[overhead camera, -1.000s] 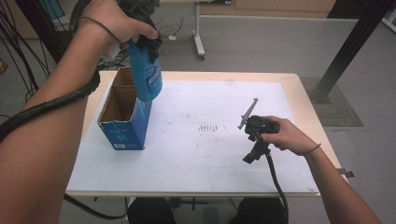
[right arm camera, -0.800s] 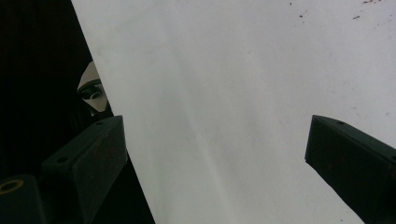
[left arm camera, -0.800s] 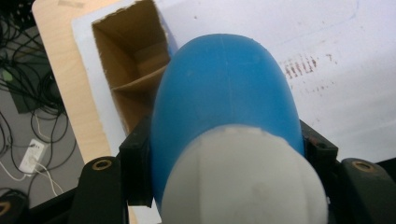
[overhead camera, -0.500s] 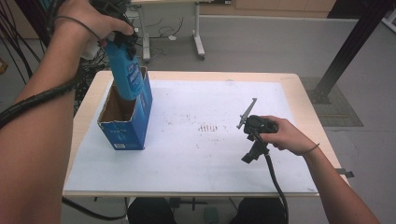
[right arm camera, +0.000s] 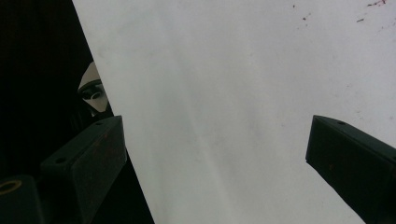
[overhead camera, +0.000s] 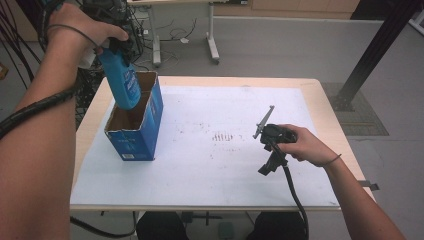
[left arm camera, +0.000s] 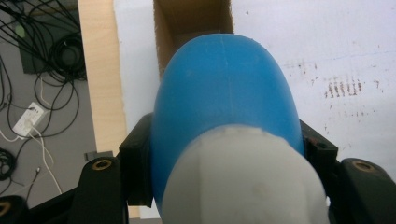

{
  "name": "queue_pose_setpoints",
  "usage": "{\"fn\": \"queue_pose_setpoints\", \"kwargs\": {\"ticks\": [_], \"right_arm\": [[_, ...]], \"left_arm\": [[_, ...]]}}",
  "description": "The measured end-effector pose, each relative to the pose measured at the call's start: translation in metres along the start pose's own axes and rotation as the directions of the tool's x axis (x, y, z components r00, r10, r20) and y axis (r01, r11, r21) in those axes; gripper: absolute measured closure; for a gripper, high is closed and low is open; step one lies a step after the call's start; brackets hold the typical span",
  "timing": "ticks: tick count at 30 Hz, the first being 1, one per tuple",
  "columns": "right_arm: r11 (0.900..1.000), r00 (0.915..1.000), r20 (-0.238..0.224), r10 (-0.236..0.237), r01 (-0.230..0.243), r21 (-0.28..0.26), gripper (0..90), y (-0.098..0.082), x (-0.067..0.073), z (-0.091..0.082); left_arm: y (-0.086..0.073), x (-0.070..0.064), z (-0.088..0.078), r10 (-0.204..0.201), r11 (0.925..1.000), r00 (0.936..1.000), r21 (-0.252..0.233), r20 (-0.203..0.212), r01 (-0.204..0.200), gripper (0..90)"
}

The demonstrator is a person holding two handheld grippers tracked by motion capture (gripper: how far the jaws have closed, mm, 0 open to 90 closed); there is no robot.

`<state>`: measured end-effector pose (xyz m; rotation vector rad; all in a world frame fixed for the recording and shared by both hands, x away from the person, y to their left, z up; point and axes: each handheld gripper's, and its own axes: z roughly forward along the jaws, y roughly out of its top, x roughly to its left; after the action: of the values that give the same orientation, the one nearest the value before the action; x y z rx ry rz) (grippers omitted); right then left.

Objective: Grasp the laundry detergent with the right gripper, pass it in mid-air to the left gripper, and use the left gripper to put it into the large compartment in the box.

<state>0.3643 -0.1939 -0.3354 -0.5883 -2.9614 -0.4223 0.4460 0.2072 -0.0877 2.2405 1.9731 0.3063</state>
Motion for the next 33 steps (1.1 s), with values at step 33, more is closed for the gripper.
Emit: {"fn": "queue_pose_setpoints", "kwargs": {"ticks": [33], "right_arm": [[1.000, 1.0000, -0.005, -0.003, 0.003, -0.015, 4.8, 0.000, 0.001, 0.005]], "left_arm": [[-0.016, 0.008, 0.098, -0.019, 0.9991, 0.9998, 0.038, -0.009, 0.020, 37.7]]}}
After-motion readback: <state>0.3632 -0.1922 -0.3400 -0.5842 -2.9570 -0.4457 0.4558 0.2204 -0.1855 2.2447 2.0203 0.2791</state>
